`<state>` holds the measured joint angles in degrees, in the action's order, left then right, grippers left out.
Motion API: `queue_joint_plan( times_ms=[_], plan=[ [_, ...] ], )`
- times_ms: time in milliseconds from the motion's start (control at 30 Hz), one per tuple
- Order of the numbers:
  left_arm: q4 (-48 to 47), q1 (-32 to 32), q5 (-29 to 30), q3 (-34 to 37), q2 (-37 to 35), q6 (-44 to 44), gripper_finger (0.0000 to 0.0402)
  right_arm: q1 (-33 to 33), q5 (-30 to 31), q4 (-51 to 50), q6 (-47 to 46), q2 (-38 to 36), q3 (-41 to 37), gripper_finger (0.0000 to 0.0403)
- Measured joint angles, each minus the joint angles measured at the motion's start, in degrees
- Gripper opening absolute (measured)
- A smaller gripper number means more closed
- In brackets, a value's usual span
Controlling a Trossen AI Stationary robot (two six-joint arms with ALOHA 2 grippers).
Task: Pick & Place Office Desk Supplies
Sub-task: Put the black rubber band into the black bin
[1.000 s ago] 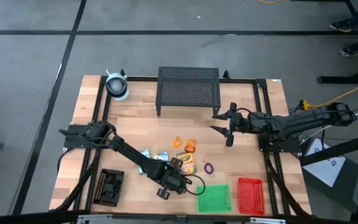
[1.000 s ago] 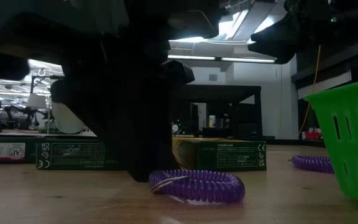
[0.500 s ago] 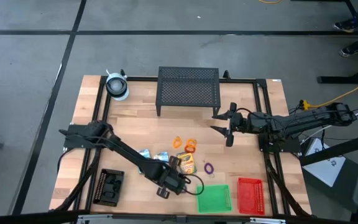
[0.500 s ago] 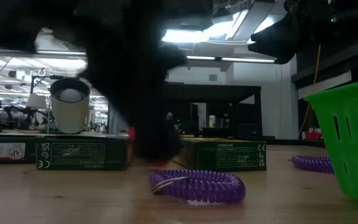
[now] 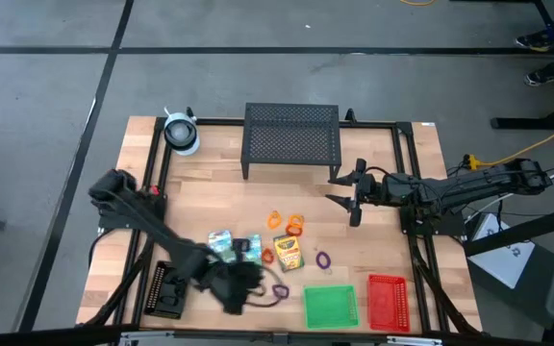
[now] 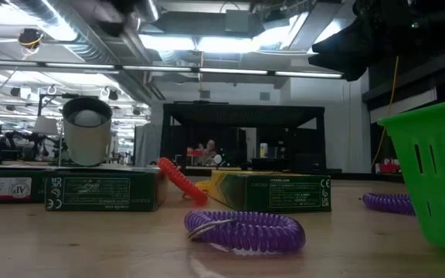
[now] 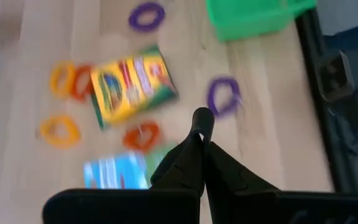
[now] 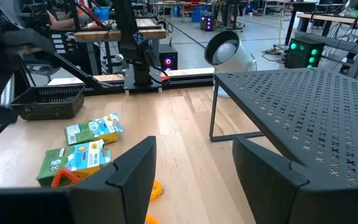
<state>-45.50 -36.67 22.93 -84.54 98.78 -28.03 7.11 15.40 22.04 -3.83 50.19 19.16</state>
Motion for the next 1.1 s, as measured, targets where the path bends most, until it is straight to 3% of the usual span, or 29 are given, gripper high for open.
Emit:
queue_joint_plan(
  times_ms=[300, 533, 867, 1100],
  plan=[
    [-11.7, -12.7, -0.2, 10.3, -9.4, -32.6, 0.0003, 0.0, 0.0, 0.0, 0.0, 0.0, 0.0, 0.0215],
    [-13.2, -22.1, -0.6, 15.9, -12.1, -52.2, 0.0003, 0.0, 0.0, 0.0, 0.0, 0.0, 0.0, 0.0215],
    [-13.5, -29.4, -6.3, 22.6, -12.1, -68.9, 0.0003, 0.0, 0.1, 0.0, 0.0, 0.0, 0.0, 0.0215],
    [-13.0, -29.9, -6.2, 23.6, -12.1, -70.8, 0.0011, 0.0, 0.2, 0.0, 0.0, 0.0, 0.0, 0.0215]
  ],
)
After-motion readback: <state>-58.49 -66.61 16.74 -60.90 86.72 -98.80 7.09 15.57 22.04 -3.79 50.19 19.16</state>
